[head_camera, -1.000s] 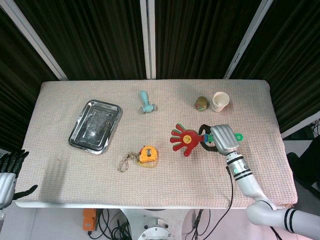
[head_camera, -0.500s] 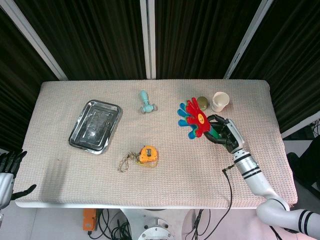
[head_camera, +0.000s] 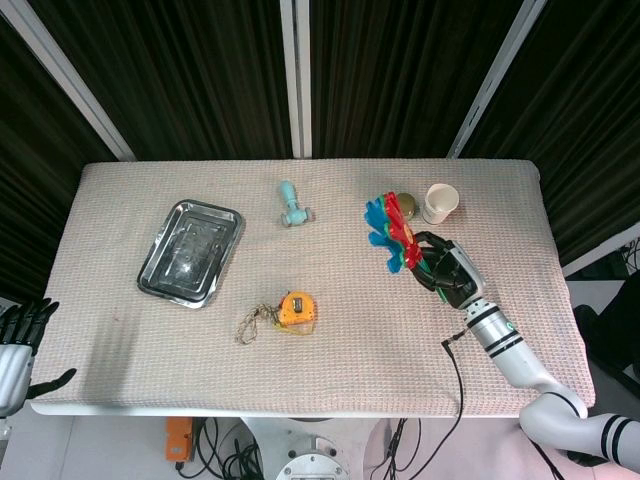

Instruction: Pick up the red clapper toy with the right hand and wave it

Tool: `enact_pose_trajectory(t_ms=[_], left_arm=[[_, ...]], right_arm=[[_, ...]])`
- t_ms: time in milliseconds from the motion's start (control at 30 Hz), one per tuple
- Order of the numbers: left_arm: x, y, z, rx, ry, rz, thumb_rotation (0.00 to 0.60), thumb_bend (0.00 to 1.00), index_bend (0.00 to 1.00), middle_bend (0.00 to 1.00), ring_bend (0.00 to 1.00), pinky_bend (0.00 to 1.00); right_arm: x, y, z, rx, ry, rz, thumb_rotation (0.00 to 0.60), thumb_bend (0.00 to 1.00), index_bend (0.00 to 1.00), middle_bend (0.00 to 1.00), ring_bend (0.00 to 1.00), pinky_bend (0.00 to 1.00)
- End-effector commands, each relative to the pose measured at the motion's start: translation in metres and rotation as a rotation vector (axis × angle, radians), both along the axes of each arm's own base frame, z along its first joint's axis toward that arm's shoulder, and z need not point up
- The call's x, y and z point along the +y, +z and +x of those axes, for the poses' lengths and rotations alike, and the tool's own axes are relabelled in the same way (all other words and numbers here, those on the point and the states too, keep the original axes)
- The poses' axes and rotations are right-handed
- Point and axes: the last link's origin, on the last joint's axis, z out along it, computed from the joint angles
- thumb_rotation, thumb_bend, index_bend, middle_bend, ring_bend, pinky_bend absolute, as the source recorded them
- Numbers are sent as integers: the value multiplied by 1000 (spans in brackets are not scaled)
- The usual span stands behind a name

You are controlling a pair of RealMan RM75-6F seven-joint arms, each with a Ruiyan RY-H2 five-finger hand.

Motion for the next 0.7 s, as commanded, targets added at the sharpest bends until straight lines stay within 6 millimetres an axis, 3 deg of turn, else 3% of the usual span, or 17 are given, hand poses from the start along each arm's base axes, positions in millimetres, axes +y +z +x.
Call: enact_pose_trajectory(t_ms=[33, 167, 400, 567, 700], left_arm=[[0, 0, 0, -1, -1, 2, 600, 106, 86, 41, 0, 0], [-1, 2, 0, 0, -1, 4, 600, 107, 86, 40, 0, 0], [-1, 2, 1, 0, -5, 6, 600, 106, 87, 40, 0, 0], [0, 2, 1, -6, -4, 11, 600, 106, 86, 40, 0, 0], [1, 3, 0, -16, -2, 16, 600, 106, 86, 40, 0, 0]], right_arm=[[5, -27, 14, 888, 372, -408, 600, 477, 983, 834, 824, 977], [5, -29, 10, 1137, 399, -602, 600, 477, 983, 836, 823, 977], [5, -17, 3, 1364, 441, -509, 600, 477, 979, 840, 824, 977], [8, -8, 12, 1111, 319, -481, 600, 477, 979, 844, 824, 977], [12, 2, 26, 694, 215, -374, 600, 477, 979, 847, 824, 977]])
